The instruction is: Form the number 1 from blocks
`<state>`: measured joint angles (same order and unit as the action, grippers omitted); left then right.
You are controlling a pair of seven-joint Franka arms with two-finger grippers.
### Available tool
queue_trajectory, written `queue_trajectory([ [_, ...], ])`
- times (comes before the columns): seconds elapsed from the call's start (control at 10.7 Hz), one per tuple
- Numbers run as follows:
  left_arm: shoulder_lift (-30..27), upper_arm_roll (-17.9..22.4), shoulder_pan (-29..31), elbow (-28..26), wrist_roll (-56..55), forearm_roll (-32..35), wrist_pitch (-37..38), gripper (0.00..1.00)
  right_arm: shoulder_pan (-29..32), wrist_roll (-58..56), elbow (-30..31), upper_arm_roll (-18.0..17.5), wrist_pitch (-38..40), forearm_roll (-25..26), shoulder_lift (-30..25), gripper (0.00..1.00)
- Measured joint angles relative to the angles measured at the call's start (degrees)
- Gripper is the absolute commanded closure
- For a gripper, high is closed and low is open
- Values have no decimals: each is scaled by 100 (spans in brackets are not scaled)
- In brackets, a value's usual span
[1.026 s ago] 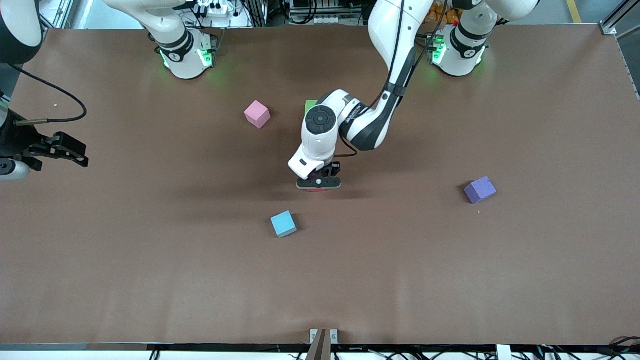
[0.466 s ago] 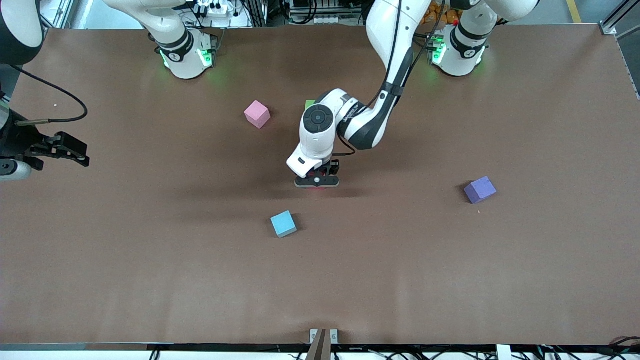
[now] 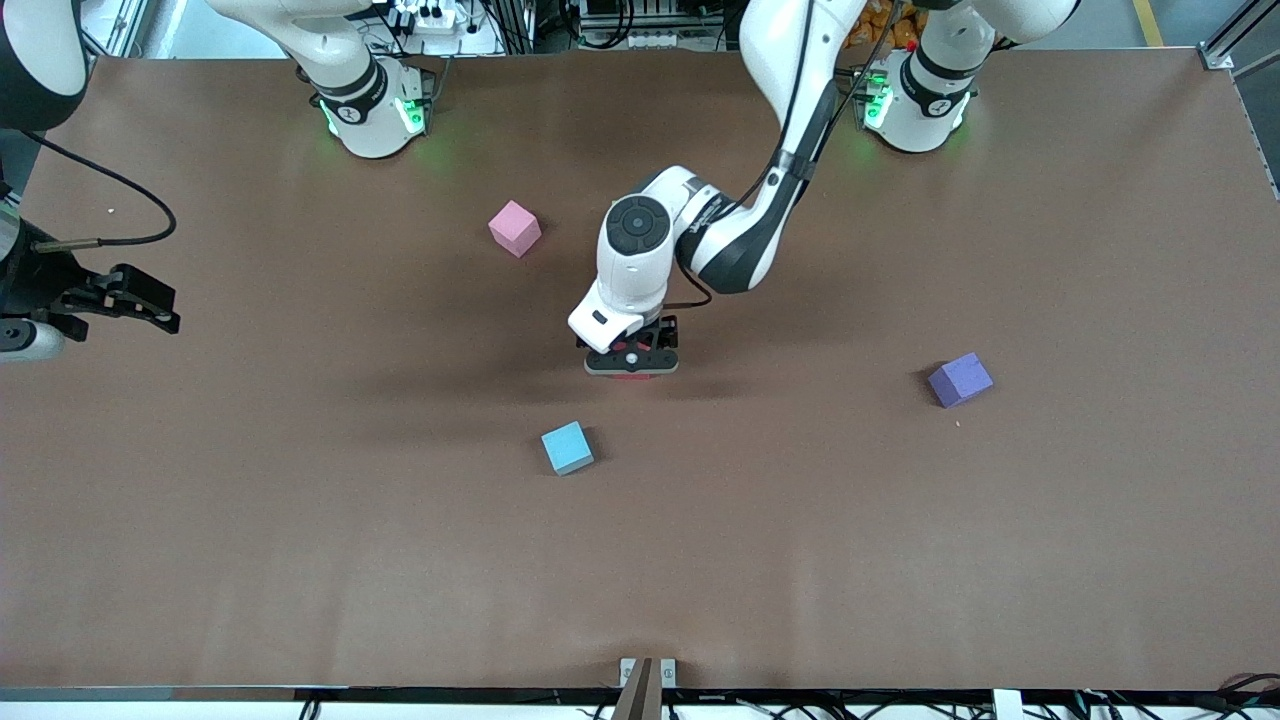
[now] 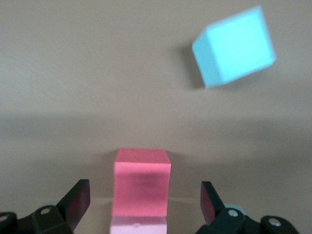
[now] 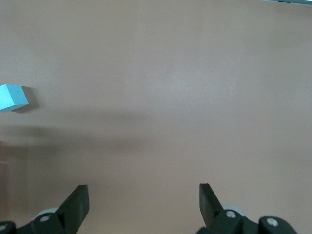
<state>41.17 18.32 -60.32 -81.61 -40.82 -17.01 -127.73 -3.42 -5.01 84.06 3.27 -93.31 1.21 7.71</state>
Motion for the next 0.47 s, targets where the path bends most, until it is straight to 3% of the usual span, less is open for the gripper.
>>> queue_trajectory([
  [0.28, -1005, 441, 422, 25, 4, 50, 975, 0, -5, 0, -7, -12, 1, 0, 0, 0],
  [0.47, -1647, 480, 1078, 22, 39, 387, 1579, 0, -6, 0, -11, -17, 2, 4, -1, 0],
])
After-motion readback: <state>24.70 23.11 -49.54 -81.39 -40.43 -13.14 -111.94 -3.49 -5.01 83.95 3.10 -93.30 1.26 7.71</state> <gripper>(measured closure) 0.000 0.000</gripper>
